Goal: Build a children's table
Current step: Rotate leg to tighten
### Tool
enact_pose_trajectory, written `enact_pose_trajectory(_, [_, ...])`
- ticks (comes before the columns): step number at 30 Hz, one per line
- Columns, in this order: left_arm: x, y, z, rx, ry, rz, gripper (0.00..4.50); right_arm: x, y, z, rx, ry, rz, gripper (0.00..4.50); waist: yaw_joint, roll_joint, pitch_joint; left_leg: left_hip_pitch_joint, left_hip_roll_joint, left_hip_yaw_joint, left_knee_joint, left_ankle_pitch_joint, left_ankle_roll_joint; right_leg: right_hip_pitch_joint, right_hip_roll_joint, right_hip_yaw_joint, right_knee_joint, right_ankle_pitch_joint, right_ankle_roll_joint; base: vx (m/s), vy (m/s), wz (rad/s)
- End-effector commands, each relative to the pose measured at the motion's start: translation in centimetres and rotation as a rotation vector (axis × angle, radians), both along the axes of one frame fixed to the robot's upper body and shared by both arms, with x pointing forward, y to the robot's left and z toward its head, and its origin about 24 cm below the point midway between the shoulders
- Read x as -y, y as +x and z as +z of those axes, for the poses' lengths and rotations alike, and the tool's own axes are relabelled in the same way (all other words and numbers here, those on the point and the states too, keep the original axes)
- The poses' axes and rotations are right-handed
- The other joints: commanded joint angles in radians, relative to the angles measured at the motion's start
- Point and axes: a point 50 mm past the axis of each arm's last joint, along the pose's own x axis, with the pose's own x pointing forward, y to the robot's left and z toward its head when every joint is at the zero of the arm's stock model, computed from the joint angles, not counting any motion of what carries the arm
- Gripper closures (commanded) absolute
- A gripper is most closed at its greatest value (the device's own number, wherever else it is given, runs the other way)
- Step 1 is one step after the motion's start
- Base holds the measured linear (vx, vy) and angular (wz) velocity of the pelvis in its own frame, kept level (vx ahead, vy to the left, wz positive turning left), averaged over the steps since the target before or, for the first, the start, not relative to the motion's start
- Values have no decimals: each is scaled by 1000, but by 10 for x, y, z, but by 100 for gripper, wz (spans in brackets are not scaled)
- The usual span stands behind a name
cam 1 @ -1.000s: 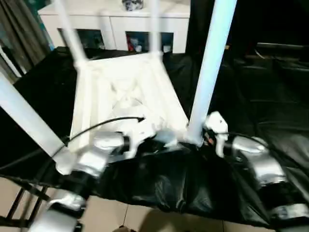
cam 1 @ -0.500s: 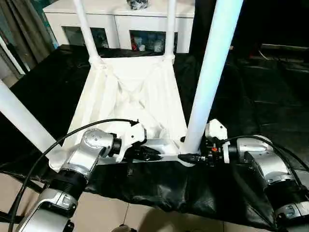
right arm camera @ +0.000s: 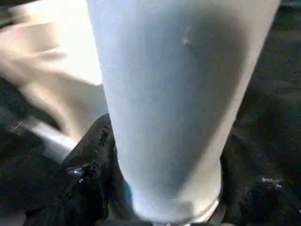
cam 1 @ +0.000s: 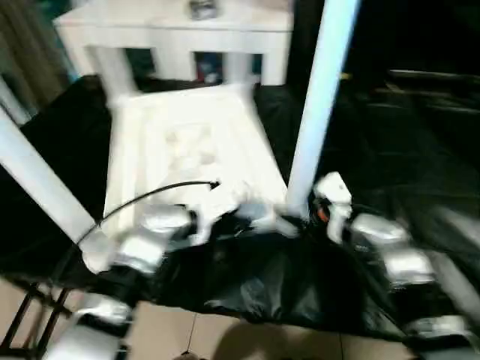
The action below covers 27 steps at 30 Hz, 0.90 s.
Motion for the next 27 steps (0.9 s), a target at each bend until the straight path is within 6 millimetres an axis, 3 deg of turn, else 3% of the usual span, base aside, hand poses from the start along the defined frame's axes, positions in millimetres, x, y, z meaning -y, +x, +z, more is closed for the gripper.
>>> enact_pose_trajectory(1, [41,-2,7,28,-82,-1,450,-36,-8,-17,-57,-17,-19,183,-2,-20,-49,10,48,-21,-81,-323,20,30,-71,45,-103,-469,-153,0,0,0])
enact_pose_trajectory(5, [56,-4,7,30,-89,-12,450,-57,-6,-12,-48,38,-38,183,-3,-16,-51,8,47,-21,-83,-309,30,30,-68,45,-99,-411,-161,0,0,0])
enact_pose_trajectory(7, [64,-6,8,38,-85,-33,450,-67,-4,-6,-33,79,-33,127,-2,-11,-54,8,48,-21,-83,-301,32,31,-68,46,-98,-383,-165,0,0,0])
enact_pose_trajectory(9, [64,-6,9,40,-86,-38,450,-66,-4,-5,-35,85,-25,113,-1,-11,-56,7,48,-21,-84,-291,39,35,-68,45,-95,-349,-175,0,0,0])
enact_pose_trajectory(12, [58,-4,9,42,-79,-35,450,-56,-3,-4,-16,45,-24,86,0,-8,-57,5,48,-19,-83,-278,46,38,-69,46,-92,-308,-189,0,0,0])
enact_pose_trajectory(16, [36,-4,10,39,-70,-68,450,-18,1,-5,18,-77,15,76,3,-5,-58,5,48,-18,-80,-279,53,40,-71,45,-93,-307,-195,0,0,0])
enact_pose_trajectory(19, [29,-4,9,29,-57,-88,450,-10,-1,-4,18,-94,68,76,6,-8,-60,5,48,-15,-76,-254,70,40,-69,46,-89,-264,-210,0,0,0])
enact_pose_trajectory(22, [8,-7,8,7,-31,-154,450,7,-6,2,0,-102,233,76,13,-10,-62,0,50,-16,-74,-222,96,47,-69,43,-82,-219,-224,0,0,0])
enact_pose_trajectory(27, [-6,-9,9,-20,-27,-218,450,10,-12,7,-20,-81,372,76,18,-9,-68,-4,53,-14,-67,-160,126,49,-67,39,-66,-119,-260,0,0,0])
